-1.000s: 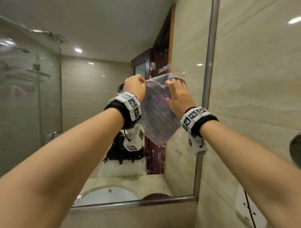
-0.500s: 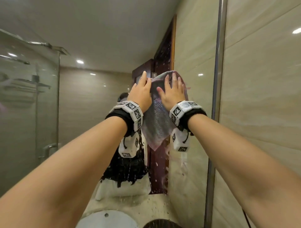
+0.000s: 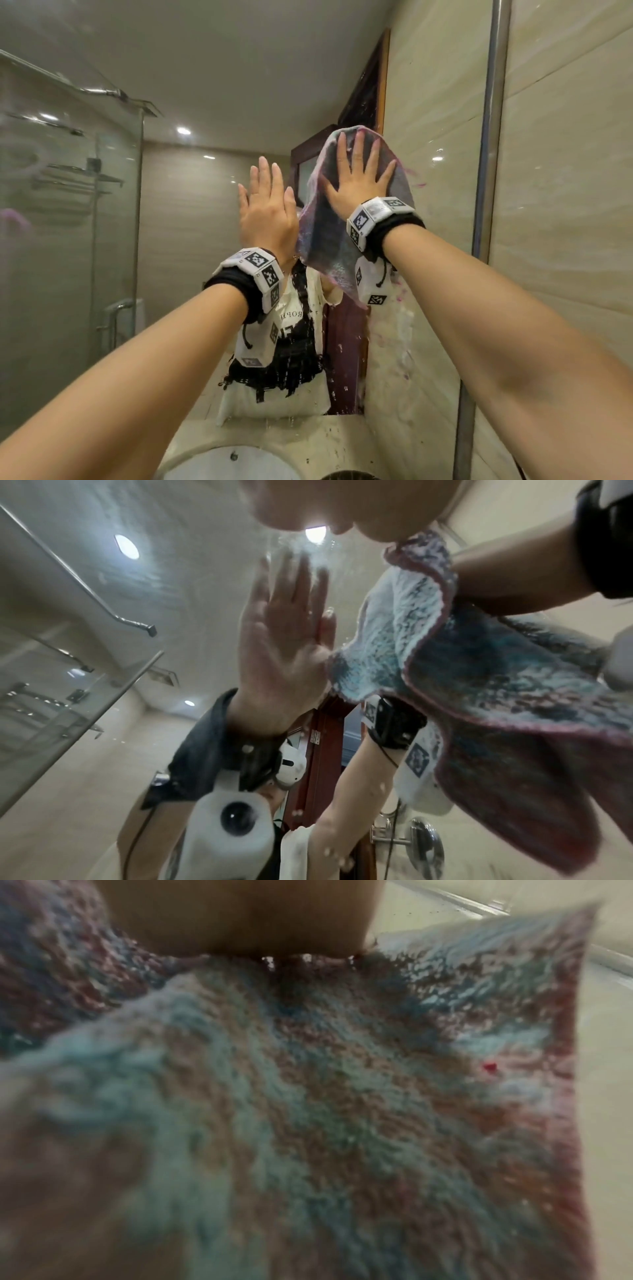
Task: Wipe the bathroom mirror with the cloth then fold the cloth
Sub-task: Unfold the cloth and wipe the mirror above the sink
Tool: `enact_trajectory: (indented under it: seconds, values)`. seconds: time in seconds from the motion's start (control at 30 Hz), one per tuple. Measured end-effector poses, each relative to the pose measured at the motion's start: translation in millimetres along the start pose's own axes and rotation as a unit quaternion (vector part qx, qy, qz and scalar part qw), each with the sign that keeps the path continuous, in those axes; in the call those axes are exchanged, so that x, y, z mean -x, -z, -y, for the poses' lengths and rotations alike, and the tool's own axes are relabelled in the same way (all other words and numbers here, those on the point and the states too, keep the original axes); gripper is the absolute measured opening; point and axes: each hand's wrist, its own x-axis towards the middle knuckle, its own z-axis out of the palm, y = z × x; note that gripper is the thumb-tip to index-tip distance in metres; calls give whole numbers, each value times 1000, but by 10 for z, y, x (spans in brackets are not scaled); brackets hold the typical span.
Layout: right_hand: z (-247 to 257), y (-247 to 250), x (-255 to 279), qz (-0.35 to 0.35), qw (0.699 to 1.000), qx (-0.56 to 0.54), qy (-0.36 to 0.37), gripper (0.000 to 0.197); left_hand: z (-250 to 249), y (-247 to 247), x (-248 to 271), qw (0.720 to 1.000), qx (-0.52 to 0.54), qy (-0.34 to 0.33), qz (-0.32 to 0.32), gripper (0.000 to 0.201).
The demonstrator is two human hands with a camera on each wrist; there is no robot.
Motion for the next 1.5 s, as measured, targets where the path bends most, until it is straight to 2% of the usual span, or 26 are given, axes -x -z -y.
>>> enact_trajectory:
  seconds: [0.13, 0.27, 0.47, 0.6, 0.67, 0.77, 0.83, 1.03, 1.1, 1.3, 1.4, 1.5]
  values:
    - [22, 18, -110, 4, 997, 30, 71, 72, 54, -57, -17, 1000, -17, 3, 23, 50]
    - [-173, 58, -206, -1, 996, 27, 85, 70, 95, -40, -8, 998, -50, -13, 40, 50]
    - [-649, 148, -227, -9, 998, -37, -53, 75, 126, -81, 15, 996, -80, -21, 38, 53]
    - [-900, -44, 169, -9, 989, -57, -140, 75, 127, -63, 30, 995, -88, -26, 32, 53]
    - [-937, -206, 449, -3, 989, -21, -146, 74, 109, -73, 31, 996, -85, -25, 22, 53]
    - [-835, -372, 720, 42, 991, 36, -120, 78, 59, -85, 37, 997, -80, -16, 15, 54]
    - [-708, -354, 676, 54, 993, 46, -99, 81, 46, -80, 35, 996, -83, -14, 17, 54]
    - [-209, 119, -69, 11, 998, 17, -54, 80, 133, -9, 24, 995, -89, -41, 32, 52]
    - [-90, 142, -163, 11, 1000, 25, -13, 80, 177, 17, 16, 994, -93, -54, 36, 52]
    - [-34, -89, 108, 46, 989, 77, 120, 74, 183, 16, 13, 994, -82, -58, 42, 51]
    - [-111, -243, 378, 73, 982, 93, 146, 75, 161, 23, 92, 994, -79, -52, 44, 51]
    - [-261, -292, 512, 92, 983, 82, 137, 76, 160, 22, 231, 992, -90, -58, 61, 52]
